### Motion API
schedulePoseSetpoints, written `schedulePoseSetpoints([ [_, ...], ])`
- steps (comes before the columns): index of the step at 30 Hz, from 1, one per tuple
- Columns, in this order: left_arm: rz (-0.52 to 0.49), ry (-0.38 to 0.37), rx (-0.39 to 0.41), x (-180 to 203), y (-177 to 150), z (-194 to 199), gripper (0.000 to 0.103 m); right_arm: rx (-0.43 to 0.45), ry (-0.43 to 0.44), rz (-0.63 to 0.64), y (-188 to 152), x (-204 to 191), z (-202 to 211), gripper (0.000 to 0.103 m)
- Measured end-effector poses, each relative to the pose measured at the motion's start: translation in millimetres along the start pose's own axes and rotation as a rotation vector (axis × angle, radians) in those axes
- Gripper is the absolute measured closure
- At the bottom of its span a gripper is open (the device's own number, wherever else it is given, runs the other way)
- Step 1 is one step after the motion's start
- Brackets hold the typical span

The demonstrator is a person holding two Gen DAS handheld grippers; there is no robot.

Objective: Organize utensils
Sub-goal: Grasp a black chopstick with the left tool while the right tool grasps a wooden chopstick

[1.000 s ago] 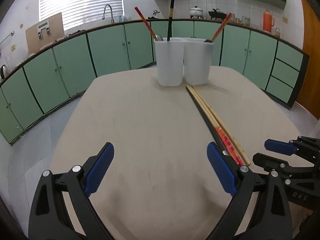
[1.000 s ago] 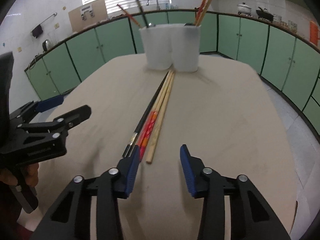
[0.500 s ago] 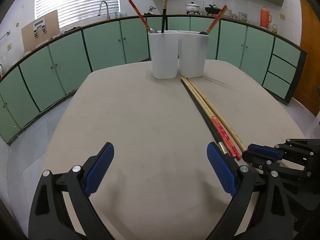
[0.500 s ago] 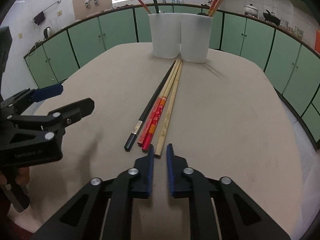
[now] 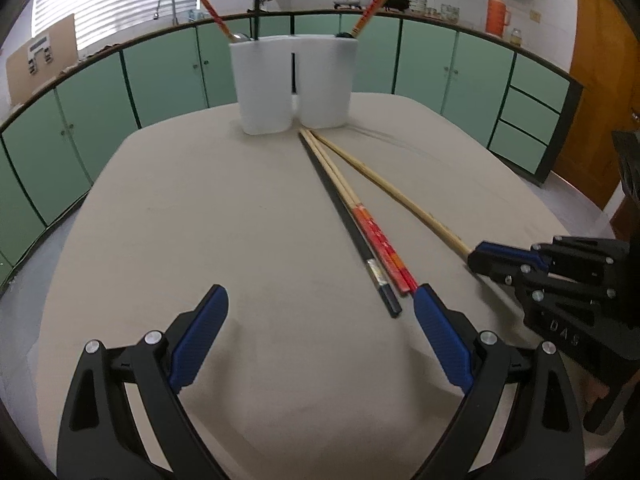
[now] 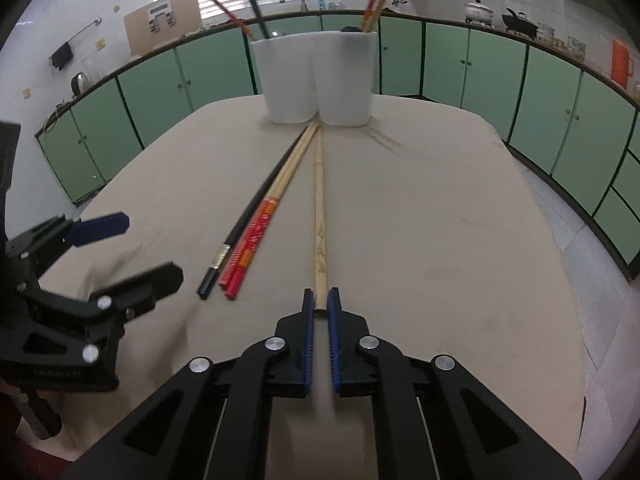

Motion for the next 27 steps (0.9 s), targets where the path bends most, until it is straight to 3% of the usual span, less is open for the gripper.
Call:
schedulePoseSetpoints([
  [2,-0.005,0.005,-0.012,2.4,-1.6,-5.1,0.013,-0.004,0.007,-0.008,-1.2,1.9,-1.0,0.096],
  [4,-0.008,0.005,-0.032,4.5,-4.7,-10.0,0.022,-0.005,0.009,-0.010,-2.6,1.7,-1.6,0.096],
  [9,0.018,-0.005,-0.060,4.2,-8.6,-17.5,0.025,-0.002,0.020,-0.013,-1.6,-2.1,-2.7,0.096],
  [15,0.018,-0.025,-0.055,4.0,-6.9,-13.4,0.051,0.005,0.030,0.021,-1.2,-10.0,-2.1,0.096],
  [27,0.033,0.008,-0.061,-1.1,-7.7,-16.6,0.048,0.007,0.012,0.051,-1.7,-11.8,-3.8,0.095],
])
Point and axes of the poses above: each gripper's, at about its wrist camera, not at the fingertips, and z roughly against the way its jaws point, x to its right, y to its top, the point moved 10 cm from there along -z, roughly the way its jaws point, and after that the axes turned 10 degrees about -y, right-handed, at the moved point
